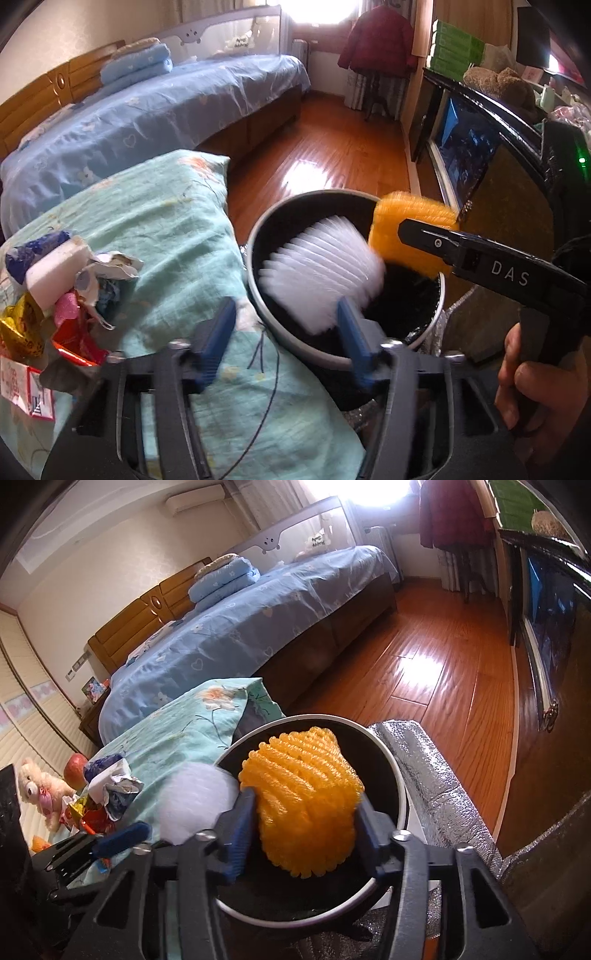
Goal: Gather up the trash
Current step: 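Carry both foam nets over the trash bin and open both grippers, then grasp the red-and-white milk carton with the left gripper while the right grasps an orange wrapper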
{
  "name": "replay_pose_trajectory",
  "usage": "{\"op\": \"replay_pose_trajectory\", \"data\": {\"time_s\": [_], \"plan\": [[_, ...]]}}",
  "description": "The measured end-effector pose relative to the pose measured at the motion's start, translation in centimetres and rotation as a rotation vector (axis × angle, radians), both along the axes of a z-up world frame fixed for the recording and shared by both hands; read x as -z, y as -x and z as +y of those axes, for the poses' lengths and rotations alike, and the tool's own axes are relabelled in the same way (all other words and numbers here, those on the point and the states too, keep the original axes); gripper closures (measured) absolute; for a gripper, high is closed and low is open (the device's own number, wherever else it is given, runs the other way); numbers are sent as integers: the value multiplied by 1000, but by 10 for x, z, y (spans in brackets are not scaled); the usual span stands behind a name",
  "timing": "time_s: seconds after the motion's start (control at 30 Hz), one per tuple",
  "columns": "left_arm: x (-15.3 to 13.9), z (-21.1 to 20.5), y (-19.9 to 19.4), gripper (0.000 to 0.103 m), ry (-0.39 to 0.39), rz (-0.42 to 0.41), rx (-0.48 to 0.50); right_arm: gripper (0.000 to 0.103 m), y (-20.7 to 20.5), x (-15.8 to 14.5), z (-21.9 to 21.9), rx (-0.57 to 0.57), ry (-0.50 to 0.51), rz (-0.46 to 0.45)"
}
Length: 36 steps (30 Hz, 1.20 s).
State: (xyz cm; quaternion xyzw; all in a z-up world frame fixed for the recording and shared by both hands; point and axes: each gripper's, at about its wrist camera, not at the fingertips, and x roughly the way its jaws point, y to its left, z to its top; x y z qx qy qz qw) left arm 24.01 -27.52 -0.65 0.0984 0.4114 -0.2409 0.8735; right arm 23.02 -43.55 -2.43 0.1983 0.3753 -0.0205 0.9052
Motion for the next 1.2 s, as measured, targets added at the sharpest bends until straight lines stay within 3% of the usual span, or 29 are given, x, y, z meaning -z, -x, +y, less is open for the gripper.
{"op": "replay_pose_trajectory", "data": {"time_s": [0.17, 0.37, 0.77, 1.2], "plan": [[-3, 13, 9, 43, 12, -24, -29, 26, 6, -2, -4, 17, -25, -16], [-6, 48, 33, 41, 47, -58, -95, 21, 23, -11, 16, 0, -11, -59], [-1, 131, 65, 40, 76, -68, -267, 20, 42, -8, 93, -143, 2, -80], [11, 229, 68, 37, 122, -38, -484, 20, 40, -2, 163, -289, 14, -68]]}}
